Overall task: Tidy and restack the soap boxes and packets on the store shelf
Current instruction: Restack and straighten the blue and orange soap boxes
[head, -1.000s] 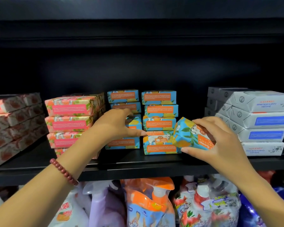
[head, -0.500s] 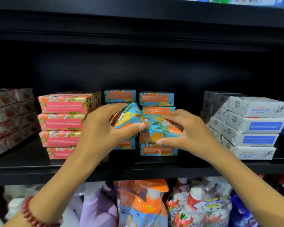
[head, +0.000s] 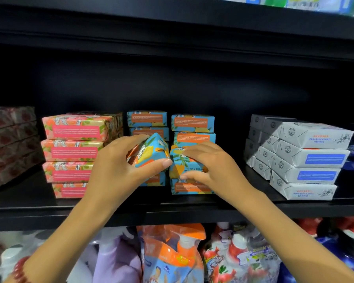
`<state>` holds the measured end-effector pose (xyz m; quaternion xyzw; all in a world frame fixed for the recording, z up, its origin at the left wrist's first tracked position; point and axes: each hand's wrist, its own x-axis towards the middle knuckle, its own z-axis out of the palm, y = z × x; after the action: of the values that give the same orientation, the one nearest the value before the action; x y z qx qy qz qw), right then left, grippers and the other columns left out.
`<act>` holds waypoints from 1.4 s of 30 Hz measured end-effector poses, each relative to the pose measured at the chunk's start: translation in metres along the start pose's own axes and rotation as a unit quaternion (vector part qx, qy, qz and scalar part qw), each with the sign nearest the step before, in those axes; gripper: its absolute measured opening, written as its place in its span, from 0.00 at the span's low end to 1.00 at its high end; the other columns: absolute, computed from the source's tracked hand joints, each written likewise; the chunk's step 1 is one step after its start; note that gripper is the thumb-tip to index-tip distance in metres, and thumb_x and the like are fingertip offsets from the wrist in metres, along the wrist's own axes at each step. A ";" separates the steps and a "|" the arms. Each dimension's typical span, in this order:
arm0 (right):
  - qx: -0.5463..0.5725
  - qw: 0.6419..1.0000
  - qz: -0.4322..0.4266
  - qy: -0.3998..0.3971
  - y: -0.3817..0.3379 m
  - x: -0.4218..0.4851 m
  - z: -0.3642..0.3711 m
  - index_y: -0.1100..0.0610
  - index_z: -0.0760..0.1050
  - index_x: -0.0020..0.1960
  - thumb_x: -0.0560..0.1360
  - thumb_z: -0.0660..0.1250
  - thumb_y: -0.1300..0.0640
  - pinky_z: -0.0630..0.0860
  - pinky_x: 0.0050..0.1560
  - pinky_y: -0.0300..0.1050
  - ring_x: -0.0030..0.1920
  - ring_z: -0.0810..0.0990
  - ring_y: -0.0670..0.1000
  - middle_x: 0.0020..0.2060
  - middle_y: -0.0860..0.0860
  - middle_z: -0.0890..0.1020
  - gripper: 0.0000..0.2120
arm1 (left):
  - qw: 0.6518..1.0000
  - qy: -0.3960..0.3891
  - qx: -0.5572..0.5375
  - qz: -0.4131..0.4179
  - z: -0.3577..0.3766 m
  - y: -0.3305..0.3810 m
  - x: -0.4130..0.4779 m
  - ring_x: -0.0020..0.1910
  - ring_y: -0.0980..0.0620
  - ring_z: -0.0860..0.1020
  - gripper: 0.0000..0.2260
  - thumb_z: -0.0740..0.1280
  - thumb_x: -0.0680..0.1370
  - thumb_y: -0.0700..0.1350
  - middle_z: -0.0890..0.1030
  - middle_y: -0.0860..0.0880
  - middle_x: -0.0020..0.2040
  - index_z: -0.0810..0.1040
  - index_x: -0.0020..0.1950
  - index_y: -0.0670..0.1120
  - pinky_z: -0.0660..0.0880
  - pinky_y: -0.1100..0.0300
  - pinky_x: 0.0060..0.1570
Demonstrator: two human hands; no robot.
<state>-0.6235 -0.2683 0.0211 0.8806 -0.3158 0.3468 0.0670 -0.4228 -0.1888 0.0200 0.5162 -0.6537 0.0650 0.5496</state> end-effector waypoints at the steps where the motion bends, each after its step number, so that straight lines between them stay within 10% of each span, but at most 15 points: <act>1: -0.001 1.000 -0.002 0.000 -0.001 -0.001 0.000 0.56 0.76 0.62 0.69 0.71 0.44 0.69 0.61 0.45 0.62 0.72 0.49 0.59 0.50 0.78 0.26 | 1.000 -0.001 -0.003 0.001 0.000 0.000 0.000 0.48 0.62 0.78 0.33 0.70 0.62 0.70 0.80 0.58 0.50 0.78 0.60 0.53 0.75 0.66 0.43; 11: 0.056 0.986 0.096 0.124 0.009 -0.063 -0.023 0.54 0.73 0.64 0.68 0.69 0.39 0.58 0.59 0.22 0.59 0.69 0.40 0.56 0.42 0.74 0.29 | 0.990 -0.058 0.056 0.114 0.014 0.031 0.026 0.43 0.61 0.76 0.32 0.65 0.64 0.71 0.78 0.60 0.44 0.80 0.55 0.47 0.73 0.65 0.42; 18: 0.022 0.988 0.154 -0.020 0.021 -0.096 -0.012 0.50 0.76 0.61 0.66 0.67 0.36 0.61 0.58 0.25 0.60 0.68 0.38 0.55 0.39 0.73 0.28 | 0.962 -0.152 0.160 0.163 0.055 0.057 0.057 0.31 0.55 0.72 0.31 0.60 0.63 0.75 0.74 0.53 0.30 0.77 0.38 0.47 0.67 0.56 0.30; 23: 0.026 0.986 0.165 -0.013 0.024 -0.103 -0.008 0.46 0.76 0.61 0.63 0.60 0.30 0.61 0.58 0.26 0.60 0.68 0.36 0.55 0.34 0.71 0.32 | 0.949 -0.196 0.214 0.122 0.063 0.059 0.063 0.49 0.50 0.79 0.37 0.57 0.60 0.75 0.83 0.49 0.48 0.80 0.50 0.47 0.77 0.51 0.48; 34: 0.024 0.986 0.167 -0.003 0.023 -0.103 -0.008 0.46 0.77 0.59 0.65 0.67 0.35 0.60 0.55 0.21 0.58 0.69 0.35 0.56 0.37 0.75 0.26 | 0.970 -0.045 0.072 0.227 0.051 0.039 0.022 0.50 0.47 0.80 0.08 0.74 0.72 0.41 0.83 0.47 0.48 0.83 0.50 0.41 0.78 0.48 0.49; 42: 0.028 0.983 0.181 -0.006 0.021 -0.103 -0.010 0.47 0.77 0.60 0.64 0.66 0.34 0.65 0.57 0.29 0.58 0.71 0.37 0.56 0.39 0.76 0.28 | 0.972 -0.051 0.073 0.219 0.060 0.035 0.032 0.50 0.47 0.80 0.08 0.73 0.72 0.39 0.84 0.47 0.48 0.83 0.50 0.41 0.77 0.51 0.51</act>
<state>-0.6991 -0.2289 -0.0412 0.8125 -0.4603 0.3570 -0.0232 -0.4834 -0.2313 0.0383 0.4021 -0.7713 0.2049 0.4488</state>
